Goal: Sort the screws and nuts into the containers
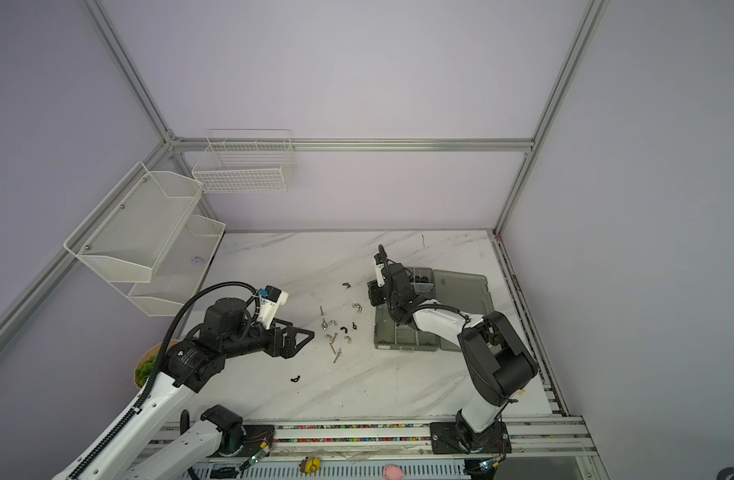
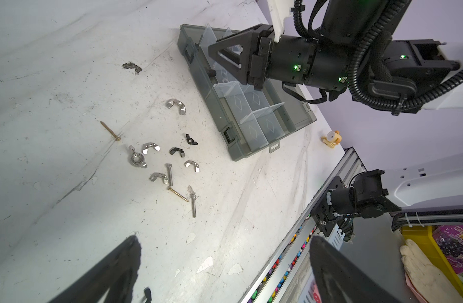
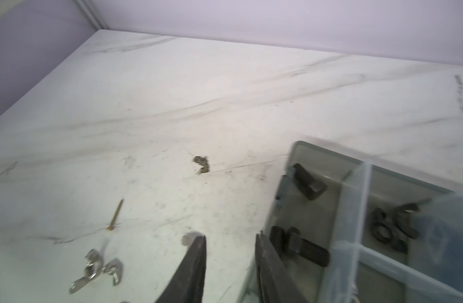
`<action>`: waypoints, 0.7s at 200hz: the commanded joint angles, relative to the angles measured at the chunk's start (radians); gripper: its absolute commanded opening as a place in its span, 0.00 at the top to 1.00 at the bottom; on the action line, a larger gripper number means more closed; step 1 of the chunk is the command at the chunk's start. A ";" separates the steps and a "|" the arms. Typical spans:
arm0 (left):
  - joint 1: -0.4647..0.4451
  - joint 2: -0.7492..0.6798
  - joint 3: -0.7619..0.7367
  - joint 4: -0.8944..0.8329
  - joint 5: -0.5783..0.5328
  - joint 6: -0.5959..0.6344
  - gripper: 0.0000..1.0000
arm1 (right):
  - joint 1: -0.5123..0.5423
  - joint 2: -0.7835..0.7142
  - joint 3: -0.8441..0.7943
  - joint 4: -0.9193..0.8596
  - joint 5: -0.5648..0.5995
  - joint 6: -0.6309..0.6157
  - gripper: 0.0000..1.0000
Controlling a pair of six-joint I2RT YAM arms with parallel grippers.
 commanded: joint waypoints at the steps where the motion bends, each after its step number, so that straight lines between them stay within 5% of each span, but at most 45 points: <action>1: -0.006 -0.016 -0.035 0.013 -0.006 -0.002 0.00 | 0.023 0.083 0.060 -0.044 -0.049 -0.072 0.65; 49: -0.009 -0.011 -0.033 0.009 -0.007 0.000 0.00 | 0.105 0.236 0.176 -0.183 0.039 -0.148 0.66; 140: -0.009 -0.005 -0.031 0.006 -0.010 0.001 0.00 | 0.134 0.295 0.237 -0.274 0.190 -0.168 0.71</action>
